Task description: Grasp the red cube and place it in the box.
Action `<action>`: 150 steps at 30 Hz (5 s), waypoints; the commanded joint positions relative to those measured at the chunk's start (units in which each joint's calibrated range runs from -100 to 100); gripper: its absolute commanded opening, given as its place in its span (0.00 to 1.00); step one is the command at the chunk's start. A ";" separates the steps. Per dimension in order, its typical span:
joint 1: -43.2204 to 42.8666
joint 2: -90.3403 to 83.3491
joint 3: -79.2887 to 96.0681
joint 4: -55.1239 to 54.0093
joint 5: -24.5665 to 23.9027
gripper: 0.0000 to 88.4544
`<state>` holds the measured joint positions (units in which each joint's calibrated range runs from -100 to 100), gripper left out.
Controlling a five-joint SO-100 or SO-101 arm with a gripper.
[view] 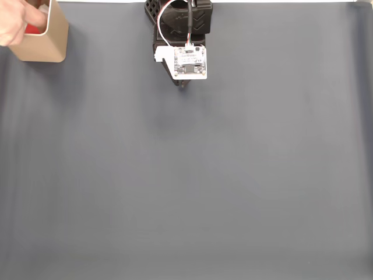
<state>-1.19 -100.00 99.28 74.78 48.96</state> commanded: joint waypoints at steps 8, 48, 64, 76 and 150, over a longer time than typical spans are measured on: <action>-0.02 0.00 0.54 1.12 0.05 0.00; -0.02 0.00 0.54 1.12 0.05 0.00; -0.02 0.00 0.54 1.12 0.05 0.00; -0.02 0.00 0.54 1.12 0.05 0.00; -0.23 0.00 0.54 -2.90 -1.37 0.00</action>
<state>-1.19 -100.00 99.28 73.59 47.74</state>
